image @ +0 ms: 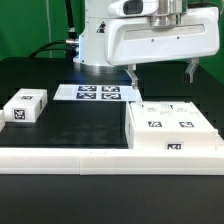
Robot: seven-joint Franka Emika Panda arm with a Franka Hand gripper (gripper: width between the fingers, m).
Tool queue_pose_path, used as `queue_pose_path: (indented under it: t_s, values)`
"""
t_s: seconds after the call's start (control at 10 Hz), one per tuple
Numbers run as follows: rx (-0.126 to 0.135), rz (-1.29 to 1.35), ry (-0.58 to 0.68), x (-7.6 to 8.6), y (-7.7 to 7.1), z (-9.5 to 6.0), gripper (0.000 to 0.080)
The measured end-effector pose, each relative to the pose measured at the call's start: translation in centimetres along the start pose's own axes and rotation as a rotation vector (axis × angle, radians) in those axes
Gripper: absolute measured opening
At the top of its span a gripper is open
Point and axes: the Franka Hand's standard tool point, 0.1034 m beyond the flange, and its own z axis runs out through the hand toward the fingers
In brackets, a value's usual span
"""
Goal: Assemble cabinet
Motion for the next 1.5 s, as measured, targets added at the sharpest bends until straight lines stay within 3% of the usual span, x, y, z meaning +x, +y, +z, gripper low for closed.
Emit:
queue_pose_path:
  t_s: [0.4,0.9,1.1,1.3,1.5]
  values:
    - [-0.022,-0.03,-0.052,-2.6,-1.0,2.1,0.0797]
    - [-0.02,-0.032,-0.053,-2.5,-1.0,2.2,0.0797]
    - [-0.038,-0.008,-0.089,-3.6,-1.4,3.3,0.0797]
    - [-0.053,-0.008,-0.093,-3.7,-0.5,3.8,0.0797]
    - [-0.043,-0.038,-0.089,-3.1,1.0,3.6,0.0797]
